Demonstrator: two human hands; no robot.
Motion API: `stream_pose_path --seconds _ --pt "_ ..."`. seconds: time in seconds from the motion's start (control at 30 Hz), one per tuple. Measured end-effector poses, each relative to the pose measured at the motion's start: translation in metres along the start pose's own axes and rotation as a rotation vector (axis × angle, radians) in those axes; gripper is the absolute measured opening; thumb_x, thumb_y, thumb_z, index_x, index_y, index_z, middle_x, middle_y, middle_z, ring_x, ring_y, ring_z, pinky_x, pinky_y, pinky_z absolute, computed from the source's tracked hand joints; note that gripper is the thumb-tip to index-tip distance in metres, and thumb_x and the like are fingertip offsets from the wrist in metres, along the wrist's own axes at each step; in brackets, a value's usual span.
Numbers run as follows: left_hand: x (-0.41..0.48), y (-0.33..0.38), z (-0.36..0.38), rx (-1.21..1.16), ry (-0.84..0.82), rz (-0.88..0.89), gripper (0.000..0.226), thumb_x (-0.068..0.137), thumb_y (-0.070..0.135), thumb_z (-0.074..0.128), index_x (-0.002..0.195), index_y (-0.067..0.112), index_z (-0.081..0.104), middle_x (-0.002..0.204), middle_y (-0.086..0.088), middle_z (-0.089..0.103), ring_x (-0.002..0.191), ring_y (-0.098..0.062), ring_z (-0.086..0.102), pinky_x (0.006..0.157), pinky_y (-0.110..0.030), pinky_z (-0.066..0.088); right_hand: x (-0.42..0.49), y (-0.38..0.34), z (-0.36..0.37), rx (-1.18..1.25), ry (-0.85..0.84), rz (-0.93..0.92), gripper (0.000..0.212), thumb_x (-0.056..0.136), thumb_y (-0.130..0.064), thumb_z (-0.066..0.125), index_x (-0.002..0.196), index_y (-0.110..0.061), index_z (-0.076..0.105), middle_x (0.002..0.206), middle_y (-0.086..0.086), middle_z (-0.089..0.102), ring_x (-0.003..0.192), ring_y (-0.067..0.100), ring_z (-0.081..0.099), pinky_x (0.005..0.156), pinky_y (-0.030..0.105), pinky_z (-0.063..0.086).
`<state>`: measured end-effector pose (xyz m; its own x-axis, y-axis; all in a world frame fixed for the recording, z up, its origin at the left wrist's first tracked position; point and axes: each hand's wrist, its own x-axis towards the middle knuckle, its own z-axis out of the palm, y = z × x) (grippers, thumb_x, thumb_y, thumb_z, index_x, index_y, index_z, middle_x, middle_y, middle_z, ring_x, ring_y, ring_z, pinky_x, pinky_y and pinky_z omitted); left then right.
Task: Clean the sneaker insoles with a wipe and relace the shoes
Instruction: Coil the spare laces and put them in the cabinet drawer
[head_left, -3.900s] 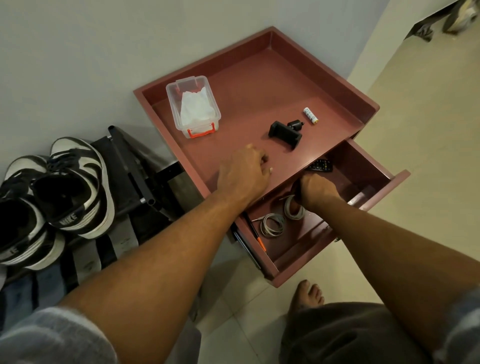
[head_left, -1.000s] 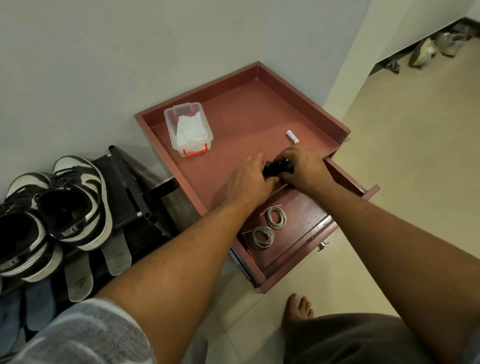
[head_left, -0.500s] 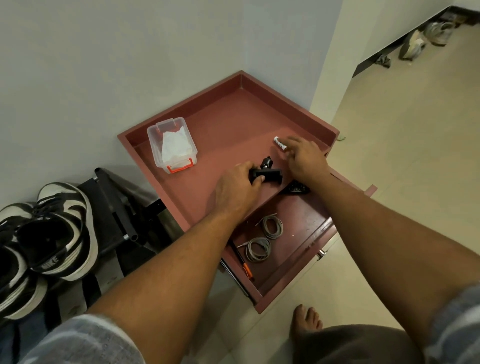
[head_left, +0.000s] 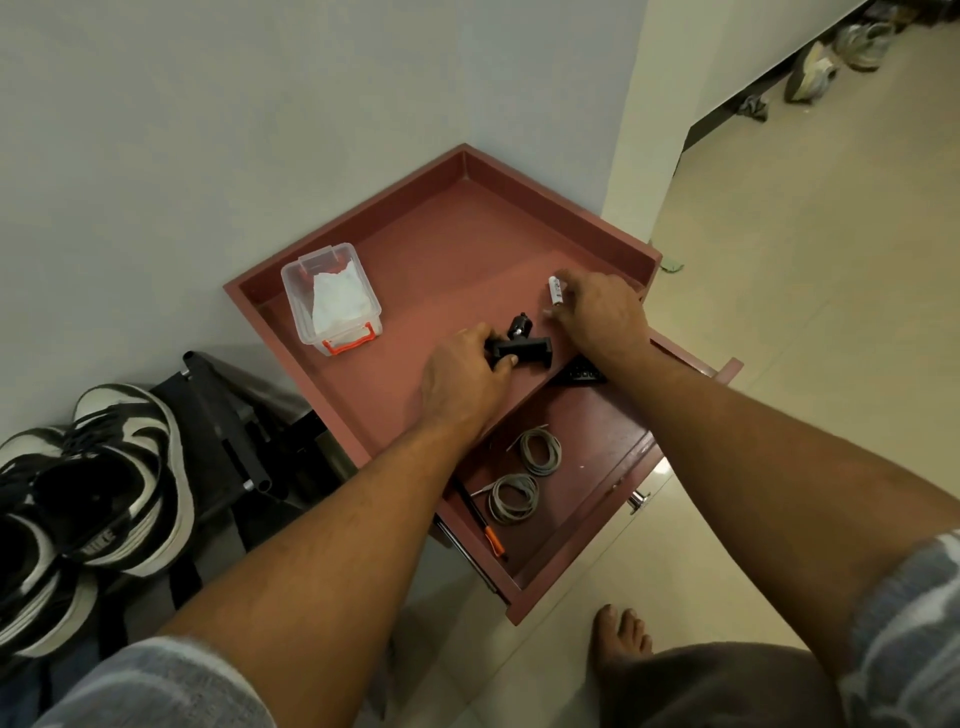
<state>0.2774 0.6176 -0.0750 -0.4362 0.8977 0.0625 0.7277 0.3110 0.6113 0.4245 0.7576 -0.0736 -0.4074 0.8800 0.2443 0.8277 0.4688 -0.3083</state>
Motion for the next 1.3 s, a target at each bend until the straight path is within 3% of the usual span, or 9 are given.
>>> stream_pose_path --seconds 0.27,0.37,0.57,0.67,0.8,0.9,1.0,1.13,1.3 --pt "0.003 0.002 0.004 -0.015 0.003 -0.021 0.022 0.091 0.036 0.078 0.111 0.029 0.070 0.096 0.007 0.074 0.088 -0.017 0.071 0.082 -0.042 0.062 -0.004 0.007 -0.006 -0.066 0.020 0.004 0.030 0.100 -0.029 0.065 0.126 -0.017 0.074 0.098 0.012 0.075 0.091 0.034 0.069 0.081 0.042 0.056" --pt "0.003 0.010 0.006 -0.011 -0.015 -0.025 0.021 0.091 0.035 0.079 0.108 0.028 0.071 0.091 0.008 0.074 0.086 -0.016 0.071 0.081 -0.042 0.062 -0.012 0.006 -0.009 -0.069 0.057 -0.013 0.028 0.102 -0.029 0.057 0.120 -0.018 0.076 0.091 0.010 0.074 0.082 0.031 0.068 0.073 0.038 0.054" --pt "-0.005 0.026 0.012 -0.059 -0.037 -0.059 0.017 0.088 0.035 0.081 0.099 0.029 0.069 0.085 0.009 0.072 0.080 -0.015 0.070 0.076 -0.044 0.062 -0.017 -0.003 -0.011 -0.038 0.017 0.041 0.012 0.095 -0.026 0.069 0.104 -0.020 0.071 0.087 0.005 0.072 0.076 0.026 0.064 0.067 0.035 0.050" --pt "-0.008 0.027 0.012 -0.051 -0.037 -0.054 0.018 0.088 0.035 0.082 0.101 0.029 0.071 0.087 0.009 0.072 0.081 -0.014 0.070 0.076 -0.043 0.063 -0.019 0.001 -0.015 -0.003 -0.012 0.047 0.013 0.097 -0.020 0.064 0.108 -0.020 0.072 0.090 0.005 0.073 0.079 0.027 0.066 0.071 0.036 0.053" --pt "-0.017 0.032 0.012 -0.037 -0.050 -0.037 0.016 0.090 0.035 0.081 0.103 0.032 0.071 0.087 0.012 0.069 0.082 -0.014 0.069 0.077 -0.038 0.062 -0.018 0.018 -0.030 -0.006 -0.076 0.053 0.035 0.091 -0.016 0.066 0.125 -0.021 0.073 0.107 0.006 0.077 0.097 0.029 0.071 0.087 0.039 0.058" --pt "-0.028 0.041 0.016 -0.029 -0.055 0.022 0.013 0.091 0.036 0.079 0.101 0.033 0.070 0.080 0.015 0.064 0.080 -0.013 0.068 0.075 -0.034 0.060 -0.024 0.042 -0.042 -0.022 -0.094 0.113 0.033 0.086 -0.014 0.067 0.117 -0.019 0.079 0.103 0.007 0.077 0.092 0.029 0.070 0.084 0.038 0.058" --pt "-0.037 0.055 0.025 -0.063 -0.063 0.059 0.013 0.091 0.036 0.078 0.100 0.032 0.070 0.077 0.015 0.063 0.075 -0.014 0.067 0.069 -0.032 0.056 -0.036 0.063 -0.048 0.026 -0.071 0.225 0.029 0.082 -0.017 0.069 0.109 -0.022 0.081 0.096 0.004 0.078 0.083 0.024 0.067 0.077 0.031 0.055" --pt "-0.052 0.070 0.043 -0.071 -0.059 0.077 0.015 0.092 0.039 0.079 0.101 0.031 0.071 0.066 0.017 0.056 0.058 -0.001 0.056 0.053 -0.017 0.037 -0.045 0.075 -0.049 0.024 -0.111 0.309 0.024 0.081 -0.024 0.073 0.104 -0.022 0.081 0.087 0.002 0.074 0.075 0.022 0.064 0.066 0.029 0.050" --pt "-0.065 0.068 0.071 -0.070 -0.097 0.047 0.017 0.095 0.038 0.078 0.106 0.029 0.070 0.080 0.015 0.065 0.071 -0.006 0.064 0.064 -0.024 0.052 -0.049 0.080 -0.040 -0.124 -0.254 0.303 0.023 0.078 -0.040 0.079 0.095 -0.025 0.079 0.074 -0.001 0.067 0.067 0.021 0.063 0.062 0.033 0.058"
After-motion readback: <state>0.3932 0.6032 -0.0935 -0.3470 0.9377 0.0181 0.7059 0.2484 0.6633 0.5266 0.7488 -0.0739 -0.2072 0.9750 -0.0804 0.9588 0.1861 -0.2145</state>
